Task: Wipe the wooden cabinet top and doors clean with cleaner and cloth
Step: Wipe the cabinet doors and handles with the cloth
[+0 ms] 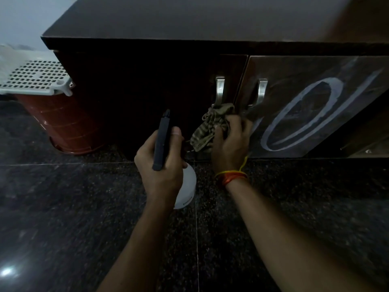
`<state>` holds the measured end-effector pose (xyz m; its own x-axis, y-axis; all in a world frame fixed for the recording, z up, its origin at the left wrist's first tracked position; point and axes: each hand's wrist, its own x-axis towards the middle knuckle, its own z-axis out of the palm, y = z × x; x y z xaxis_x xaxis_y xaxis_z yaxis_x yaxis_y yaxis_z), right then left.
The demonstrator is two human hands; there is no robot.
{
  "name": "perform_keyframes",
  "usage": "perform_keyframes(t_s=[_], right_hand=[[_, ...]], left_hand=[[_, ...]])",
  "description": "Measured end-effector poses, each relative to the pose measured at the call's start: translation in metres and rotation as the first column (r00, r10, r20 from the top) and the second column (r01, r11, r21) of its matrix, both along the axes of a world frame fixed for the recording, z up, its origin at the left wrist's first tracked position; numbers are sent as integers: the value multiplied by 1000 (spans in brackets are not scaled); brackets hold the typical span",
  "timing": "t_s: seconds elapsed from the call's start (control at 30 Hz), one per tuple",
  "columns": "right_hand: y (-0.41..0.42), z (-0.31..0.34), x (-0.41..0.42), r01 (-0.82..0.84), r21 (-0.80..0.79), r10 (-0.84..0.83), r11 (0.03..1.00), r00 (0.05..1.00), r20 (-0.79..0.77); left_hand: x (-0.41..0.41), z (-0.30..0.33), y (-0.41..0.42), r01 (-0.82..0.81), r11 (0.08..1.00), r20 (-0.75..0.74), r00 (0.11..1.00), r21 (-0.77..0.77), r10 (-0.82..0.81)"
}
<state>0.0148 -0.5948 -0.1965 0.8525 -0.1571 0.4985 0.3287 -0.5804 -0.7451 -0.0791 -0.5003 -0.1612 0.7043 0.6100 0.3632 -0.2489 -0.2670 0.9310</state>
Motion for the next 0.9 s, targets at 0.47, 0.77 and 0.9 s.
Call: perform_keyframes(t_s=[0.47, 0.77, 0.9], right_hand=[[8, -8, 3, 35, 87, -31, 996, 999, -39], [9, -32, -1, 126, 151, -88, 980, 967, -237], [17, -30, 1, 157, 204, -118, 966, 975, -190]], left_hand=[[2, -12, 4, 30, 999, -9, 999, -22, -31], [3, -30, 13, 11, 1000, -82, 997, -6, -11], [4, -33, 13, -2, 1000, -109, 994, 27, 5]])
